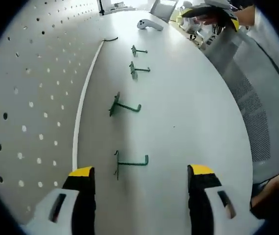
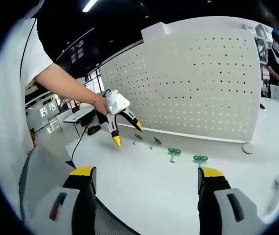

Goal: Insert the hook assembly into the mounting plate slot until the hook locks in place.

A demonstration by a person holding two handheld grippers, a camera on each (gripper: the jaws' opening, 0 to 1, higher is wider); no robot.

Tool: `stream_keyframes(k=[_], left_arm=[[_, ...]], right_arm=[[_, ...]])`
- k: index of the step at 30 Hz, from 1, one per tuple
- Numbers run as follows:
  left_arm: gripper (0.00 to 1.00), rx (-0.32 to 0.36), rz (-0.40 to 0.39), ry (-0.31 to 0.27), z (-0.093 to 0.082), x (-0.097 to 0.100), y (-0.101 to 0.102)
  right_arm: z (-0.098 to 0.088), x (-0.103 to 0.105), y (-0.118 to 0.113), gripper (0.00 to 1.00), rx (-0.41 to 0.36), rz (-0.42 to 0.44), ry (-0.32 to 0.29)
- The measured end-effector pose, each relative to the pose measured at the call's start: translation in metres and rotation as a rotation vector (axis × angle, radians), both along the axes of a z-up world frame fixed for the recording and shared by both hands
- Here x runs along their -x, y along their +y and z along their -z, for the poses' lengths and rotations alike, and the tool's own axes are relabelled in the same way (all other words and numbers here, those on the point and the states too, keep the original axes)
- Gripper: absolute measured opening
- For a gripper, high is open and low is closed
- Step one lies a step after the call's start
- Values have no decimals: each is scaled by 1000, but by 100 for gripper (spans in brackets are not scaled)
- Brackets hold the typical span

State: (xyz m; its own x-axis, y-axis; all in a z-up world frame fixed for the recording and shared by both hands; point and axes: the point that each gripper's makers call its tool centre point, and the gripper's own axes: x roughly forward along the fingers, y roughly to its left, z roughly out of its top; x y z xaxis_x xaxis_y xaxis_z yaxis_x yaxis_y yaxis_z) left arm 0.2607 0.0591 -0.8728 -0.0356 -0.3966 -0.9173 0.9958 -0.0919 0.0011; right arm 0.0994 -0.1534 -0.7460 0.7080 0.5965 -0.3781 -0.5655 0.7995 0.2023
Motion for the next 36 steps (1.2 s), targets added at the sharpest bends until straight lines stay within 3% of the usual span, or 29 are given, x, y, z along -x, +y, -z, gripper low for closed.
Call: stream_keyframes(k=[7, 8, 9, 17, 20, 26, 36], left_arm=[[79, -56, 43, -3, 15, 4, 6], [80, -35, 67, -19, 12, 3, 2], [80, -39, 38, -2, 12, 4, 3], [78, -36, 37, -3, 12, 2, 2], [73, -37, 39, -3, 12, -3, 2], [53, -39, -11, -5, 9, -15, 1], [38, -36, -37, -9, 8, -21, 1]], right_arm=[[0, 0, -1, 83, 2, 4, -1], [0, 0, -1, 82, 2, 5, -1], [0, 0, -1, 82, 2, 5, -1], [2, 0, -1, 82, 0, 3, 3], [2, 0, 0, 81, -4, 2, 5], [2, -1, -1, 81, -7, 7, 0], [1, -1, 0, 80, -5, 7, 0]])
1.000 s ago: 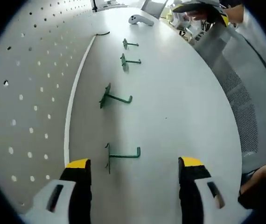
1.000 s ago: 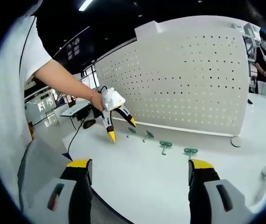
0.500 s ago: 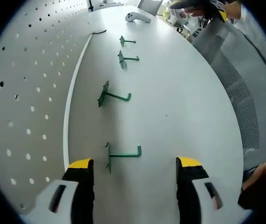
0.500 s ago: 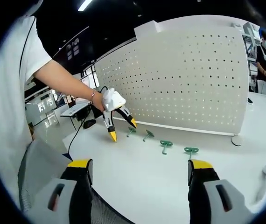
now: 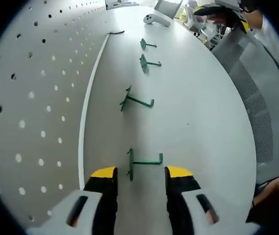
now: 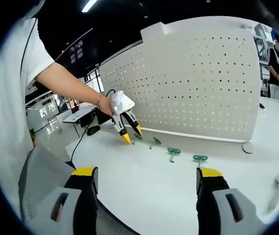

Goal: Insert the hook assembly into the mounting plate slot until the hook locks in place.

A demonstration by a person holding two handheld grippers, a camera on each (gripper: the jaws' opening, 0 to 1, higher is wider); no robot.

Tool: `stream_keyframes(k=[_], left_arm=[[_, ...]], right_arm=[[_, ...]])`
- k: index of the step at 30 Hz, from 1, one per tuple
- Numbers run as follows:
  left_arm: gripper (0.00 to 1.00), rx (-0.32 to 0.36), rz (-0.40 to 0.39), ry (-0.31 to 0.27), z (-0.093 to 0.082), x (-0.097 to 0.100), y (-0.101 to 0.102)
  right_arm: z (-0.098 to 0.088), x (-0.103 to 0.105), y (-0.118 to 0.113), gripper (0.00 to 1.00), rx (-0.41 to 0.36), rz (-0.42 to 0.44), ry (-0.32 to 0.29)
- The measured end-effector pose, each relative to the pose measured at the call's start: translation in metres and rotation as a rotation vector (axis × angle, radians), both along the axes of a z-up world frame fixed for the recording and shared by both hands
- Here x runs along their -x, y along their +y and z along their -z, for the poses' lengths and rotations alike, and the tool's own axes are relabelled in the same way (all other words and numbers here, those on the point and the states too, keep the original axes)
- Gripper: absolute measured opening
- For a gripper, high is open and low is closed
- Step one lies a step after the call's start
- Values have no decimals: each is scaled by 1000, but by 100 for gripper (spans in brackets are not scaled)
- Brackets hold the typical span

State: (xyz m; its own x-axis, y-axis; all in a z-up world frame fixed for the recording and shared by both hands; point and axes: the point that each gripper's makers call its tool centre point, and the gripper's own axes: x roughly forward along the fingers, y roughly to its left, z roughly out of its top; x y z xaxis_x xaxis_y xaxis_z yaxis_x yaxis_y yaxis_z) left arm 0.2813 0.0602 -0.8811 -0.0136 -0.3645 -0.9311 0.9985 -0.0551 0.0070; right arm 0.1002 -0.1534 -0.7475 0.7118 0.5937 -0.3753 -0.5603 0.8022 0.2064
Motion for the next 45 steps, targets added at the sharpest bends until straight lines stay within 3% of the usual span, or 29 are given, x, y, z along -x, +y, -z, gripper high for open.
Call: stream_keyframes(k=[4, 8, 23, 38, 42, 45], left_arm=[[33, 2, -18, -3, -1, -3, 0], [21, -3, -32, -14, 0, -6, 1], [6, -17, -65, -59, 0, -12, 1], [4, -25, -59, -71, -2, -12, 1], [3, -25, -23, -76, -3, -9, 2], [3, 8, -82, -76, -7, -14, 1]], right_arm=[[0, 0, 0, 80, 2, -1, -1], [0, 0, 0, 80, 4, -1, -2], [0, 1, -1, 81, 9, -2, 0], [0, 1, -1, 81, 5, 0, 2], [-1, 0, -2, 81, 3, 4, 1], [-1, 0, -3, 81, 1, 7, 2]])
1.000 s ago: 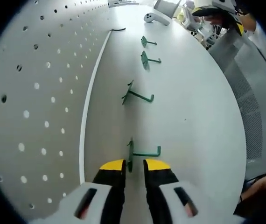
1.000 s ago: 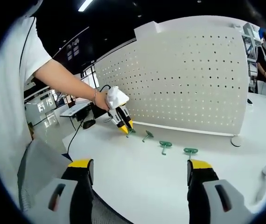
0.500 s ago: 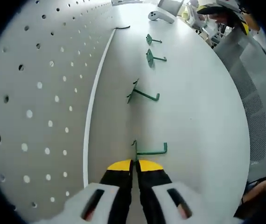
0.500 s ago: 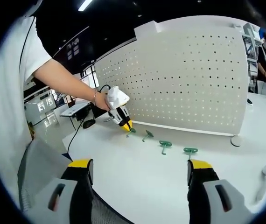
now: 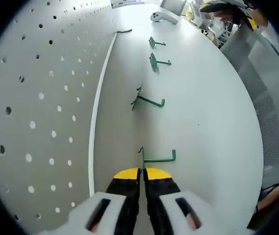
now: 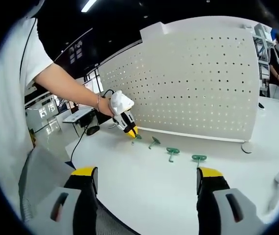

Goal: Insert the hook assembly into the mounting plate slot until the hook locks in place.

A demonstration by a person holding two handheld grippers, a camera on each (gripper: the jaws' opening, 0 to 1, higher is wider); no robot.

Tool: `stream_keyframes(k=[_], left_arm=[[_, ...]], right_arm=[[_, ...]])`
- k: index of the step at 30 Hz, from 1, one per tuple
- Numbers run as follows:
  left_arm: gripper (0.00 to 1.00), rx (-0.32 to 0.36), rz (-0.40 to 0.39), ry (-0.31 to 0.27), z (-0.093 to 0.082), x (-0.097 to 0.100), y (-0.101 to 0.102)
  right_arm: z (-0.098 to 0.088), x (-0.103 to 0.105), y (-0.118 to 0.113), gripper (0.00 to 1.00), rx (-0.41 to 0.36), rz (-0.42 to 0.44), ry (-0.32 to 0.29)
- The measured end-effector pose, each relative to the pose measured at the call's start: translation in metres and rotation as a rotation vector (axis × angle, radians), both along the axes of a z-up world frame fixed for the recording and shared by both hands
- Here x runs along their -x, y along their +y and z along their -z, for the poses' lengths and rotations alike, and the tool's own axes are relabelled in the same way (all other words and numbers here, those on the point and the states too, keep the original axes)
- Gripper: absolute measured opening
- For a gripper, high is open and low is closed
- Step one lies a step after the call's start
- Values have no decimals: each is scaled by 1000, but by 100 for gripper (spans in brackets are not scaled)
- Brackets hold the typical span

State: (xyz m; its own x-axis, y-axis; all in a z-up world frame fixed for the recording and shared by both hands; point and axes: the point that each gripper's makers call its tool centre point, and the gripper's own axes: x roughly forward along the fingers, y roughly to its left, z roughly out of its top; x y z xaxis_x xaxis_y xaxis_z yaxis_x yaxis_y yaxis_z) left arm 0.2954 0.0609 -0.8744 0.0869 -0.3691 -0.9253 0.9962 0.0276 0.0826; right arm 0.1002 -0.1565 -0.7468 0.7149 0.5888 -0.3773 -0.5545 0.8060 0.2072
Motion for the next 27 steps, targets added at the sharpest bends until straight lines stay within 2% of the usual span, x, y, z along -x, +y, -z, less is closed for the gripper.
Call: stream_keyframes(k=[5, 7, 15, 27], left_arm=[[3, 34, 2, -24, -8, -3, -1], [3, 57, -37, -25, -13, -7, -2], [3, 101, -51, -40, -25, -8, -2], [3, 183, -84, -95, -56, -9, -10]], right_arm=[[2, -2, 1, 81, 2, 3, -1], [2, -2, 1, 81, 0, 4, -1], [0, -2, -2, 81, -13, 15, -3], [-2, -3, -2, 80, -9, 11, -13]])
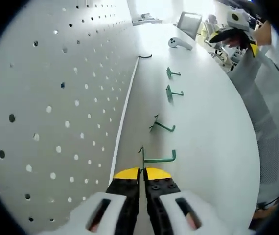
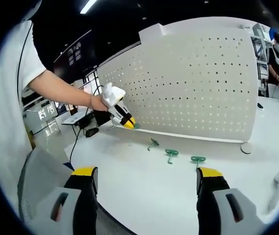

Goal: Insert the hook assembly into the mounting plate slot until the hook locks in place.

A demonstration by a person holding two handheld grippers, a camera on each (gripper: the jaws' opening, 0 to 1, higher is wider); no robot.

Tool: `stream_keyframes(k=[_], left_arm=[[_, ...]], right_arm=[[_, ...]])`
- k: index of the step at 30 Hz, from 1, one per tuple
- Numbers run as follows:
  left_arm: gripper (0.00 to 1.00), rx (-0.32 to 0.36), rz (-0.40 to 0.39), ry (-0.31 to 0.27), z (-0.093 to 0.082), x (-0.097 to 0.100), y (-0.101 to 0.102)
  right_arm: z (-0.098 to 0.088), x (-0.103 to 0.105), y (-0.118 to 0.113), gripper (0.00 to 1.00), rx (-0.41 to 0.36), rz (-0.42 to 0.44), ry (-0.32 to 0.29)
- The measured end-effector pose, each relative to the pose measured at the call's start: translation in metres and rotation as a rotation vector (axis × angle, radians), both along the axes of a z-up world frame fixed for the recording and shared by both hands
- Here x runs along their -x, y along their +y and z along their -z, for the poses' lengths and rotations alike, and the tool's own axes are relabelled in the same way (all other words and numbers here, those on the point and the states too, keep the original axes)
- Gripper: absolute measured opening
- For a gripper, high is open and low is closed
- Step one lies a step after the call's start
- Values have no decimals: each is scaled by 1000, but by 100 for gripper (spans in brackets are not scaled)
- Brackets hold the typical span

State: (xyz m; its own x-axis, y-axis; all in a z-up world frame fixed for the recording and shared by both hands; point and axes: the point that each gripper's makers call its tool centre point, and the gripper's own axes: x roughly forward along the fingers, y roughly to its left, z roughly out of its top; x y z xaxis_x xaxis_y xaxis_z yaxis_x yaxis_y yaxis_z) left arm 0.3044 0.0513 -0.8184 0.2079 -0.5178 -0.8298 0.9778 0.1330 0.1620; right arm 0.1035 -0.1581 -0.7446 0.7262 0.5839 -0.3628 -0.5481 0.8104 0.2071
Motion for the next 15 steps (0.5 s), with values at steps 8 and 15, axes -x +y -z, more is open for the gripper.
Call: stream_keyframes(k=[8, 15], left_arm=[[3, 43, -17, -28, -13, 3, -5], [3, 95, -39, -61, -31, 5, -11]], right_arm=[[-5, -1, 0, 80, 0, -1, -13], [-10, -2, 0, 80, -2, -2, -27]])
